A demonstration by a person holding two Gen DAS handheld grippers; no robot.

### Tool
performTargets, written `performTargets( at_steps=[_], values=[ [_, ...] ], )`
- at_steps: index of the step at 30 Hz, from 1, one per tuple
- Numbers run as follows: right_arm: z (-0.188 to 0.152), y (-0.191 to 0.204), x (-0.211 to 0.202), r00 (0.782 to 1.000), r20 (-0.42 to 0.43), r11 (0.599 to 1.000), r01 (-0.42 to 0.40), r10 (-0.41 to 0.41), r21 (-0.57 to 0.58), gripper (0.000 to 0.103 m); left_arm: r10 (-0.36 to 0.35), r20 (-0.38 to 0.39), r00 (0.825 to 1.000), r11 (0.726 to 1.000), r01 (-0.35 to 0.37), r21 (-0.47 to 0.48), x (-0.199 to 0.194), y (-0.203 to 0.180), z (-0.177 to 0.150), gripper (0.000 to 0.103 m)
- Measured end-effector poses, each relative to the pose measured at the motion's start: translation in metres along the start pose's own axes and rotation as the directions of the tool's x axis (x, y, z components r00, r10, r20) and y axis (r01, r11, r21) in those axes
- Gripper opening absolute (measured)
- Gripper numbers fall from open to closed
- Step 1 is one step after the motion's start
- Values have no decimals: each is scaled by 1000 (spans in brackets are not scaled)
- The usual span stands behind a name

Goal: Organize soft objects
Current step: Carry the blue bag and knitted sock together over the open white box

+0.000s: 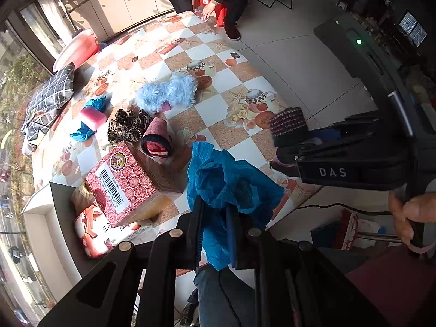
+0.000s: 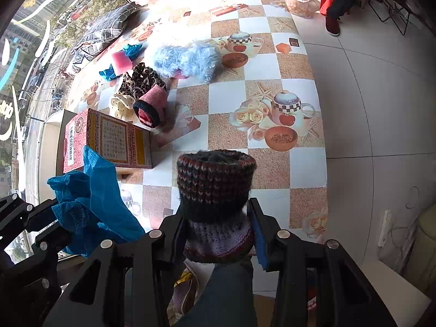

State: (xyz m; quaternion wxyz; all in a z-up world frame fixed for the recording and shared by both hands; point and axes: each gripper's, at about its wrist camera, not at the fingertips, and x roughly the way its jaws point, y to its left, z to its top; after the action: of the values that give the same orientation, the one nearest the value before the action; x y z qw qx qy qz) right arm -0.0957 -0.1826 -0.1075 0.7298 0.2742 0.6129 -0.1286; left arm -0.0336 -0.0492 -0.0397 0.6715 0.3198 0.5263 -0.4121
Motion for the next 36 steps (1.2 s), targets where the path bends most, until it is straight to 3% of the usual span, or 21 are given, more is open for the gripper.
performTargets(
  at_steps=[9, 15, 20, 27, 36],
  values=[
    [-16, 56, 13, 1000, -9, 997, -8, 7, -79, 43, 19, 3, 1000, 1000, -19, -14, -5, 42, -55, 16],
    [-33, 112, 37, 998, -69, 994, -18, 11, -106, 43, 22, 24, 999, 999, -20, -49, -17, 96, -91, 16],
    [-42, 159, 43, 997, -71, 983, -3, -10, -185, 43, 36, 35, 999, 997, -33, -72, -24, 135, -113, 16],
    [-47, 217, 50, 997, -76, 951, -8, -16, -309, 43, 66, 52, 996, 981, -55, -188, -34, 185, -140, 16],
    [-35, 292, 38, 1000, -23, 888, -7, -3, -460, 43, 137, 88, 987, 940, -102, -324, -54, 238, -168, 16]
  ],
)
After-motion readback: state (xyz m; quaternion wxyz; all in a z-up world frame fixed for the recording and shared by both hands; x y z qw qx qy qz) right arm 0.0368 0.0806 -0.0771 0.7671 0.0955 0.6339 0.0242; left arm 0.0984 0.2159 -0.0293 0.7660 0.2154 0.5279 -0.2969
